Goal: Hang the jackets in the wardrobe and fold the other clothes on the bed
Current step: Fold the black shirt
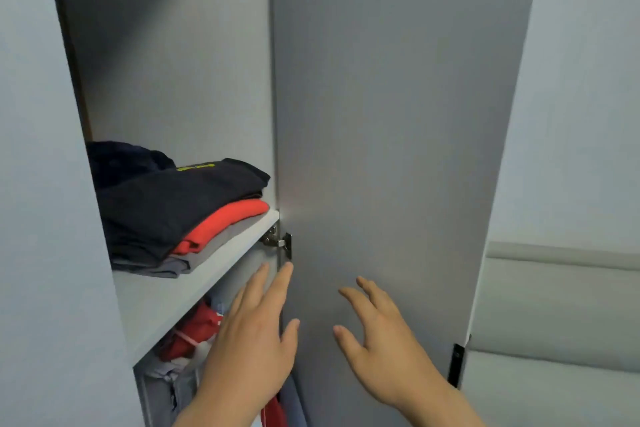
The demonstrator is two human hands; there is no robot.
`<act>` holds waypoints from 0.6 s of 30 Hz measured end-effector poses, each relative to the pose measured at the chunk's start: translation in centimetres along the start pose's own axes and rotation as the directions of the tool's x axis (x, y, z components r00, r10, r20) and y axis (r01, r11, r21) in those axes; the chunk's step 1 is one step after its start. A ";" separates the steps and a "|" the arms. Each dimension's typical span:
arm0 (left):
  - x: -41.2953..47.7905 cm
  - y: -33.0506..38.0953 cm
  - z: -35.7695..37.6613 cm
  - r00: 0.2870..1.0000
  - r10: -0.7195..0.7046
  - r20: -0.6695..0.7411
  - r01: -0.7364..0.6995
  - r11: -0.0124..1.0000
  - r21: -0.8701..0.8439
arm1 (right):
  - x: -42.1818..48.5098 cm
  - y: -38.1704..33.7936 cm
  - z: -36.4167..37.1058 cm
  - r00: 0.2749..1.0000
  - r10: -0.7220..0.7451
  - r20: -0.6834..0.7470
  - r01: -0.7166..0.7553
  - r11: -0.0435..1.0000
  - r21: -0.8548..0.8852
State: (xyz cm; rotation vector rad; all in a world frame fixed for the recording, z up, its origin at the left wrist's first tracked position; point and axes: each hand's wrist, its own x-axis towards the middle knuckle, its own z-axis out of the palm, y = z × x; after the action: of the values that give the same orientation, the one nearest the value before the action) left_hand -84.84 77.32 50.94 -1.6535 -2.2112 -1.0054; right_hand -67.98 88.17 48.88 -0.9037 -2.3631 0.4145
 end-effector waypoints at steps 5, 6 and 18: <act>-2.6 1.0 0.9 0.982 0.071 0.175 -0.054 0.994 -0.097 | -7.5 1.7 -2.5 0.990 0.077 -0.119 -0.088 0.992 -0.094; -2.9 1.3 1.2 0.975 0.090 0.201 -0.069 0.992 -0.109 | -8.8 1.9 -3.2 0.985 0.098 -0.140 -0.115 0.986 -0.120; -5.8 3.1 7.0 0.902 0.215 0.375 -0.194 0.977 -0.094 | -20.0 8.3 -5.9 0.891 0.425 -0.160 -0.454 0.825 -0.337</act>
State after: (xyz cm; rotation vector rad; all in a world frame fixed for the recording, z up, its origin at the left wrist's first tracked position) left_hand -78.37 77.68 43.85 -2.2163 -2.1787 -0.7430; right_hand -48.02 80.95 41.76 -1.6282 -2.1801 0.1004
